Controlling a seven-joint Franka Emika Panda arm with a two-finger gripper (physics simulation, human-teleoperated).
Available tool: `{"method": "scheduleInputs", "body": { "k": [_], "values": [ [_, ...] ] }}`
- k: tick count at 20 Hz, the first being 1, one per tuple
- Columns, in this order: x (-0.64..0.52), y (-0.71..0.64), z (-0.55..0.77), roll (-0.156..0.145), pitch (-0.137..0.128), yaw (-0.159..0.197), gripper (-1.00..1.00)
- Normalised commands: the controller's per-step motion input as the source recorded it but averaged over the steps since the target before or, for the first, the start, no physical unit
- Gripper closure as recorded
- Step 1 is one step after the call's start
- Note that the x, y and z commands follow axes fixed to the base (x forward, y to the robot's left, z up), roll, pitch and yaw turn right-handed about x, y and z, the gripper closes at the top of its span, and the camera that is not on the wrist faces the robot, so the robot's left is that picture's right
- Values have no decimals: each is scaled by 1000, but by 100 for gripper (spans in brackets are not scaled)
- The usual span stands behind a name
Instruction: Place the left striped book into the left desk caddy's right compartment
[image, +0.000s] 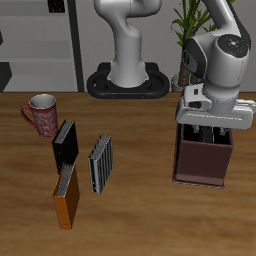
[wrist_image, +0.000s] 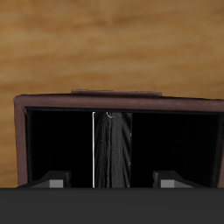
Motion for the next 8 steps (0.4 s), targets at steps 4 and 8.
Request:
{"method": "scheduleInputs", "body": {
  "k": [4, 8],
  "values": [
    [-67, -57, 120, 0, -4, -10, -100],
    [-135, -57, 223, 8, -25, 13, -100]
  ]
}}
